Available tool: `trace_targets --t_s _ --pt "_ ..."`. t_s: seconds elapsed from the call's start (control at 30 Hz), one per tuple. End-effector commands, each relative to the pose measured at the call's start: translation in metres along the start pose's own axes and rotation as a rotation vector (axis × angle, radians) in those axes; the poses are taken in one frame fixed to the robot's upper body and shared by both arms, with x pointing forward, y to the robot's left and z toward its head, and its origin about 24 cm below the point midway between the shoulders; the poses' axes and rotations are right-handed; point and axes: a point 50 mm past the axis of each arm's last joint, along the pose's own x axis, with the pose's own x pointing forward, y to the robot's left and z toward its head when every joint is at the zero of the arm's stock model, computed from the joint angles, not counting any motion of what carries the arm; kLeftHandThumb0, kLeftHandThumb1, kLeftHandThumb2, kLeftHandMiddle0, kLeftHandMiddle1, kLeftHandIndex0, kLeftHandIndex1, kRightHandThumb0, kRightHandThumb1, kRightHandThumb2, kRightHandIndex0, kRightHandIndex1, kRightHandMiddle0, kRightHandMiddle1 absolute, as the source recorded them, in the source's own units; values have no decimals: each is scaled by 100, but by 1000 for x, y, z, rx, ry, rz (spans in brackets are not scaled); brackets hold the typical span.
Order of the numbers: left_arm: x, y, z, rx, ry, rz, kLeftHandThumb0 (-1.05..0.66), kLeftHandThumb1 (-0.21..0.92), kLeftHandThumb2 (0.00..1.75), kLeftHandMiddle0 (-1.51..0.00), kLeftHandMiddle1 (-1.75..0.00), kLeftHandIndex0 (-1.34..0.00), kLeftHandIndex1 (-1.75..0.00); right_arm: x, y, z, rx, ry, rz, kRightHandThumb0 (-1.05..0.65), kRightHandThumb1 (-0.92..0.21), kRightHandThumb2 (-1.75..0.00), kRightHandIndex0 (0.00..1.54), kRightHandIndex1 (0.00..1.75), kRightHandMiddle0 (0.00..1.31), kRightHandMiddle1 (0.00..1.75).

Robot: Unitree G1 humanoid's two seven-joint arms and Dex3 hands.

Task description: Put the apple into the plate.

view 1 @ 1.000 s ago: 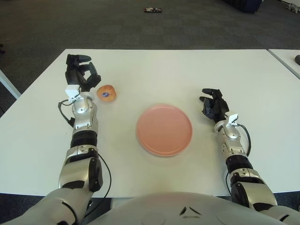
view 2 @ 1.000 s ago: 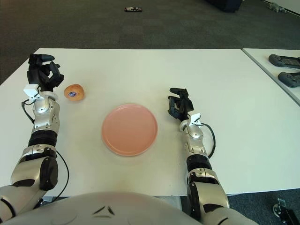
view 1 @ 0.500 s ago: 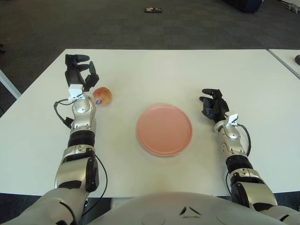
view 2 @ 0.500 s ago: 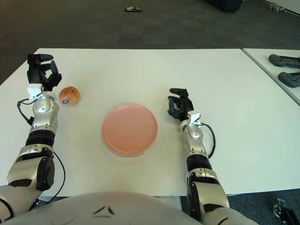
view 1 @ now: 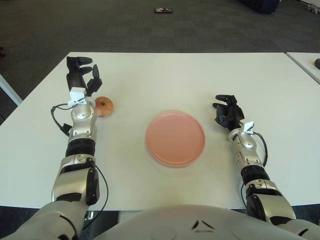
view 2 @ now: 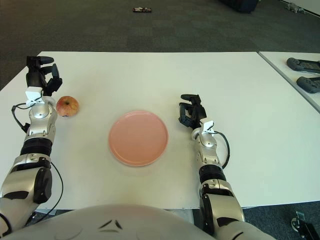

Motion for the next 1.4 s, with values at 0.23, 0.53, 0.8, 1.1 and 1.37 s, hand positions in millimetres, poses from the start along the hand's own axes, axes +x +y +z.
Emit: trace_targets --t_s 0.23,0.53,0.8,1.1,1.37 --pt "5 20 -7 462 99 -440 -103 92 53 0 -14 0 -35 -13 1 -27 15 135 0 -41 -63 -104 32 117 11 142" --pt "7 23 -9 624 203 -711 -105 92 37 0 0 0 -1 -12 1 -26 12 136 -7 -40 -61 -106 32 119 13 142" --pt "6 25 -8 713 223 -769 -105 91 21 0 0 0 0 -10 -1 -27 8 141 -13 -40 -60 -106 31 120 15 141" --pt "6 27 -11 855 279 -843 -104 85 14 0 0 0 0 -8 -3 -29 -2 148 -22 -42 -59 -106 32 119 18 140" --pt "8 26 -16 964 286 -832 -105 83 12 0 0 0 0 -7 -3 -30 -5 143 -21 -41 -63 -97 34 120 21 147"
